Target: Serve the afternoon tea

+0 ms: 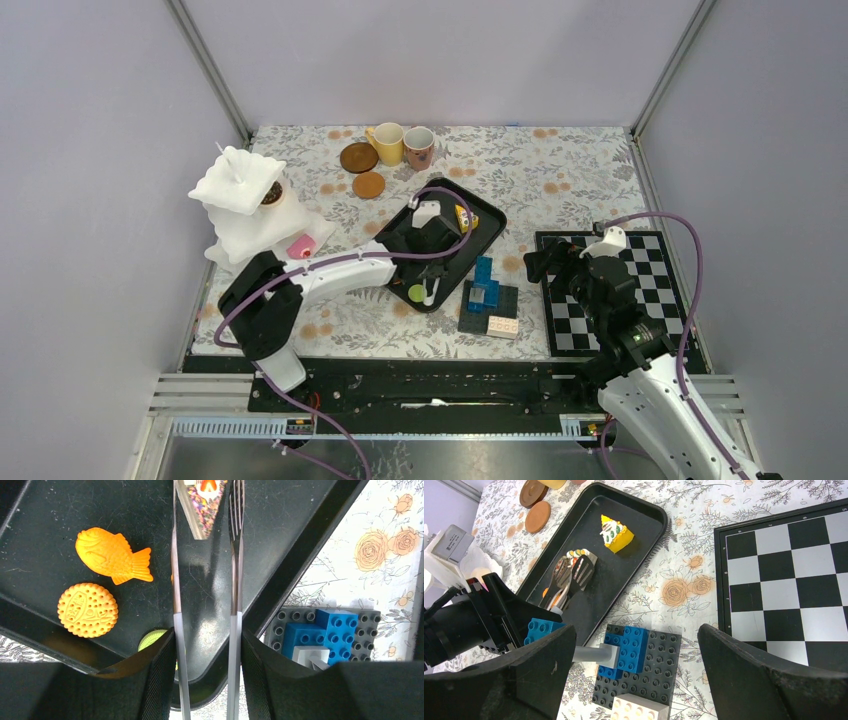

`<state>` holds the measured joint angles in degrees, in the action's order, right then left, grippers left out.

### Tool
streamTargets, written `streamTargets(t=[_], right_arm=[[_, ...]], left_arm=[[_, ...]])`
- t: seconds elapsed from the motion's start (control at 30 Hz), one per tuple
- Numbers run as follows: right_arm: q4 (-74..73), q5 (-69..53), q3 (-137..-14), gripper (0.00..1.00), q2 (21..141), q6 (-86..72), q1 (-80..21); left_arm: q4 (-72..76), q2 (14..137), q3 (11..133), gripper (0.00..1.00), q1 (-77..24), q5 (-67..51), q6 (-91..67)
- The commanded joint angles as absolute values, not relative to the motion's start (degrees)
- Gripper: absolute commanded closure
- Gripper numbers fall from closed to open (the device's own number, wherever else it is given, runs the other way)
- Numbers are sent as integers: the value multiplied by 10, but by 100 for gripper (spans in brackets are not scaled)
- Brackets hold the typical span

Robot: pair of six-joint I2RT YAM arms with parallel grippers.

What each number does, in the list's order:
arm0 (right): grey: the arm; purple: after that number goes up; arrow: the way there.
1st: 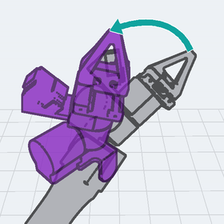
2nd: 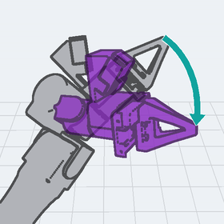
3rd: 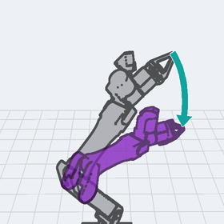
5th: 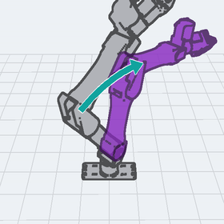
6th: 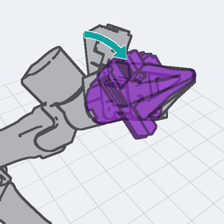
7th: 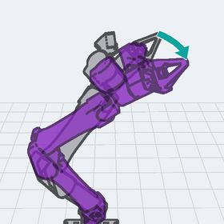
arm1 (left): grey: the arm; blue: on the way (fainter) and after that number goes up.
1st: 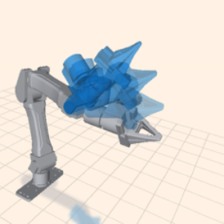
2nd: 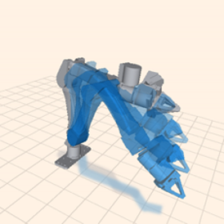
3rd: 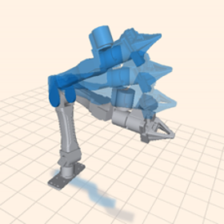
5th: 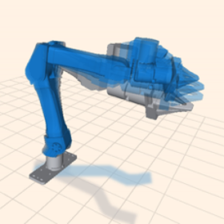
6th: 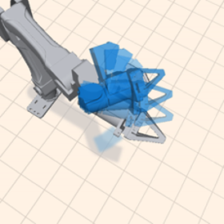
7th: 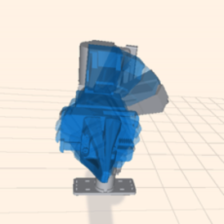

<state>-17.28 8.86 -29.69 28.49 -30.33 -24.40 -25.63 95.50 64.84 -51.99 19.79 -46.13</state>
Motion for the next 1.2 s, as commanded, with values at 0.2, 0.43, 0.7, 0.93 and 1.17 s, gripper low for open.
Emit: streamTargets(t=[0.2,0.43,0.7,0.93,1.17], right_arm=[[-151,83,-297,2,292,-306,-248],[-151,84,-296,2,291,-304,-248],[-150,85,-294,2,286,-302,-248],[-150,82,-295,2,287,-302,-248],[-153,83,-295,2,282,-302,-248]], left_arm=[[-216,968,656,44,-536,268,-457],[-214,987,661,49,-540,290,-467],[-221,990,667,72,-549,317,-475],[-247,966,683,87,-549,327,-468],[-286,938,710,91,-548,328,-459]])
